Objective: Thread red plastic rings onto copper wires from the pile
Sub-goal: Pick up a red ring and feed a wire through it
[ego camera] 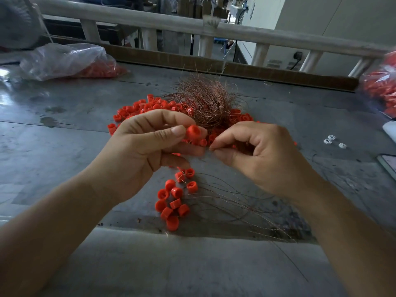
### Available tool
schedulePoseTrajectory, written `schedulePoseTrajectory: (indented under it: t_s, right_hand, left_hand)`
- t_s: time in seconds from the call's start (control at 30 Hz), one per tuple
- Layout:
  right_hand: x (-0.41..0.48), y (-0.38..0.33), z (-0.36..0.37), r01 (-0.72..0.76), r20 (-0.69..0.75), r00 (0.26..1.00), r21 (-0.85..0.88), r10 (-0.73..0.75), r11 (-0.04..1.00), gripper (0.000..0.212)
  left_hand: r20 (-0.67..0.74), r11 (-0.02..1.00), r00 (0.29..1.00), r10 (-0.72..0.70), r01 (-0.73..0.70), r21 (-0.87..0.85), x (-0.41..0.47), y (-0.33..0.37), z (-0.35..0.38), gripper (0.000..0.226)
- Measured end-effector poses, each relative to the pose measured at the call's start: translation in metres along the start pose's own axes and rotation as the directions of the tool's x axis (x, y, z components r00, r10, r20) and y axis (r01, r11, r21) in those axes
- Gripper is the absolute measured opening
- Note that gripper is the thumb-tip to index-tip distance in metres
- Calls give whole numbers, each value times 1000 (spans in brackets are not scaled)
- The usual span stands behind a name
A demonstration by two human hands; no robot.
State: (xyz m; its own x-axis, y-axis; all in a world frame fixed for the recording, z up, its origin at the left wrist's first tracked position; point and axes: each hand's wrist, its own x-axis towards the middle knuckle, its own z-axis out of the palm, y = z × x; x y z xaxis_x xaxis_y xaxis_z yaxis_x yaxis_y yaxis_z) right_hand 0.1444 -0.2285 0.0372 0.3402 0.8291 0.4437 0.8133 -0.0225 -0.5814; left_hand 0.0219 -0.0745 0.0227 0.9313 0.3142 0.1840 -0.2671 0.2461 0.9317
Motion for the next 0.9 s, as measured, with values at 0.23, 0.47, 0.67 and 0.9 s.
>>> schedulePoseTrajectory:
  t_s: [0.23,0.47,0.67,0.9]
  right_hand:
    - [1,0,-1,-4,-20,1000,-162,1,987,5]
    - [-2,-4,3,-45,132,989,-114,60,992,5]
    - [-4,2,14,-107,394,891,-306,228,946,7]
    - [-2,2,4,-195,353,894,-250,277,948,10]
  left_hand:
    - [-537,954,838,93,79,289,12,4,-24,21]
    - [-462,478,813,355,267,837,15,-1,-39,17]
    - [-359,244,907,220,305,921,12,-6,-35,25]
    - [-305,47,940,151,301,953,10,-6,-42,26]
